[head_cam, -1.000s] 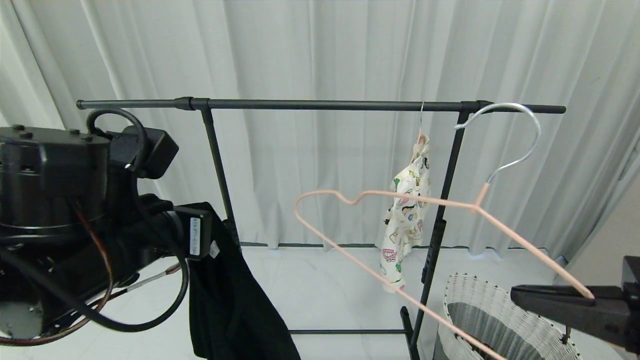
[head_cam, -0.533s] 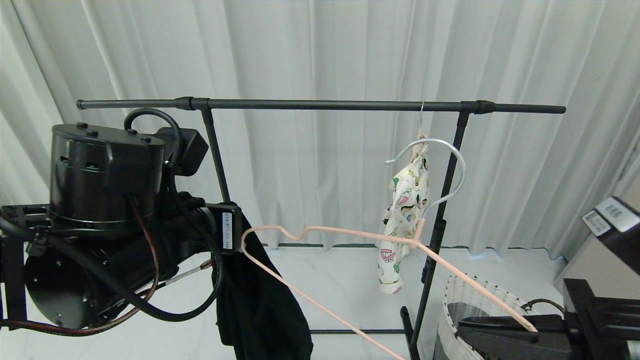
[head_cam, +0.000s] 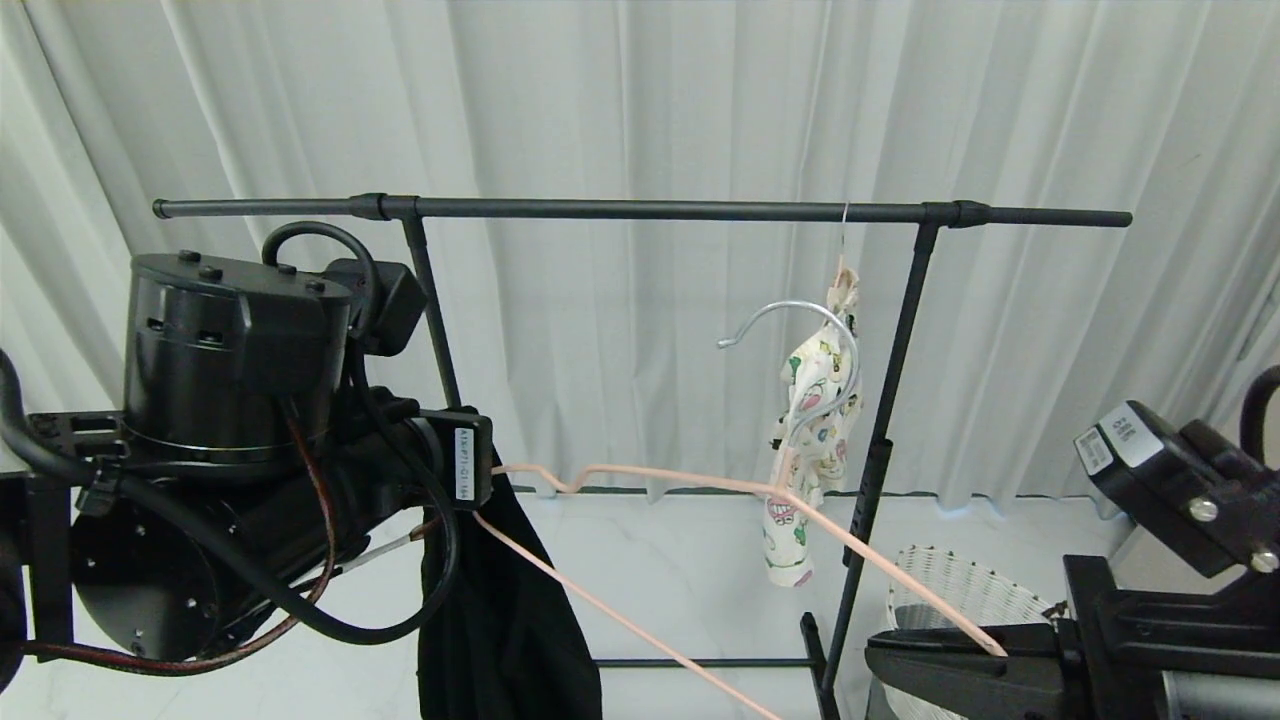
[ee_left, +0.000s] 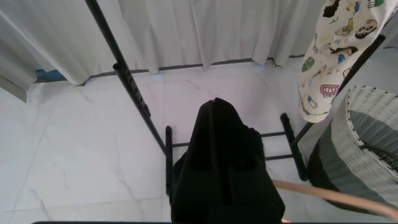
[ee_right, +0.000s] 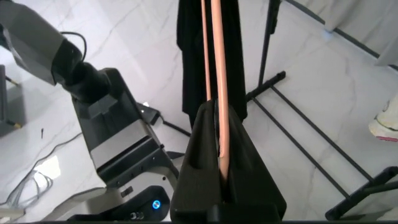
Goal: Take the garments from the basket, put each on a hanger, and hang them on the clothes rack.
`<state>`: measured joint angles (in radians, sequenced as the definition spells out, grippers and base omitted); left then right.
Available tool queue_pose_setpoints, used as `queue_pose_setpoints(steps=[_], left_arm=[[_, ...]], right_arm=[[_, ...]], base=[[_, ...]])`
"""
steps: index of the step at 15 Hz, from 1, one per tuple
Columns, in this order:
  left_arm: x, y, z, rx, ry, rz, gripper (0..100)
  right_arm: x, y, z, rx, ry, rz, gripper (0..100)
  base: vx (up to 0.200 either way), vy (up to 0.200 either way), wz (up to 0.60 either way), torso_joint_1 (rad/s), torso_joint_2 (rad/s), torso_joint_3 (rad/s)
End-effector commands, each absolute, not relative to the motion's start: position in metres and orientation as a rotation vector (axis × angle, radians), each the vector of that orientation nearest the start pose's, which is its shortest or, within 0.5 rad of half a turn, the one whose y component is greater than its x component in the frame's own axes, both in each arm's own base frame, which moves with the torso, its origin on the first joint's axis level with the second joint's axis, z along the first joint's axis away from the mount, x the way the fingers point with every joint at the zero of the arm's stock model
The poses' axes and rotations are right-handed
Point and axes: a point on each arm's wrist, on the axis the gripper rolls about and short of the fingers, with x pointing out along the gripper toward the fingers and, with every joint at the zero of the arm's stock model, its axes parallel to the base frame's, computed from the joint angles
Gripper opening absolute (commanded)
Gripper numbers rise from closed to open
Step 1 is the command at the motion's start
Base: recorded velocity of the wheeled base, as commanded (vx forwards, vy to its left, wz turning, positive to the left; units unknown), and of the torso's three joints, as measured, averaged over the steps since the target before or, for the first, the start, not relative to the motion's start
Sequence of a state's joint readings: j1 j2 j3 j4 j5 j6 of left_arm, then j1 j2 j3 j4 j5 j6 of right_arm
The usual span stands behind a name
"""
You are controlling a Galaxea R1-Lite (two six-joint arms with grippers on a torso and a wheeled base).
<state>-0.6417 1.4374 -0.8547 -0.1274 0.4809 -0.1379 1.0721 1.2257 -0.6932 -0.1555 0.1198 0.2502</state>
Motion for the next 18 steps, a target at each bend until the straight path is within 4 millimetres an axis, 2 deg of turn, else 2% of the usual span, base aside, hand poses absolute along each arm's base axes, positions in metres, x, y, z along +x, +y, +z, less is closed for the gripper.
queue_pose_setpoints(steps=[1,4,8,18], left_arm=[[0.198,-0.133,0.220,0.106,0.395,-0.125,0],[0.205,-0.129,0.223,0.100,0.386,-0.076,0],[0.204,-0.129,0.223,0.102,0.385,-0.070,0],[0.201,-0.128,0.225,0.107,0.366,-0.035,0]], right_arm=[[0.084,0.163,0.220,0.028,0.507,1.131,0],[0.081,0.164,0.220,0.023,0.509,1.147,0],[0.081,0.167,0.221,0.024,0.505,1.151,0],[0.103,0.200,0.222,0.052,0.447,1.125,0]], base=[[0.000,0.000,0.00,0.000,0.00,0.000],[0.000,0.000,0.00,0.000,0.00,0.000],[0.000,0.000,0.00,0.000,0.00,0.000],[0.000,0.000,0.00,0.000,0.00,0.000]])
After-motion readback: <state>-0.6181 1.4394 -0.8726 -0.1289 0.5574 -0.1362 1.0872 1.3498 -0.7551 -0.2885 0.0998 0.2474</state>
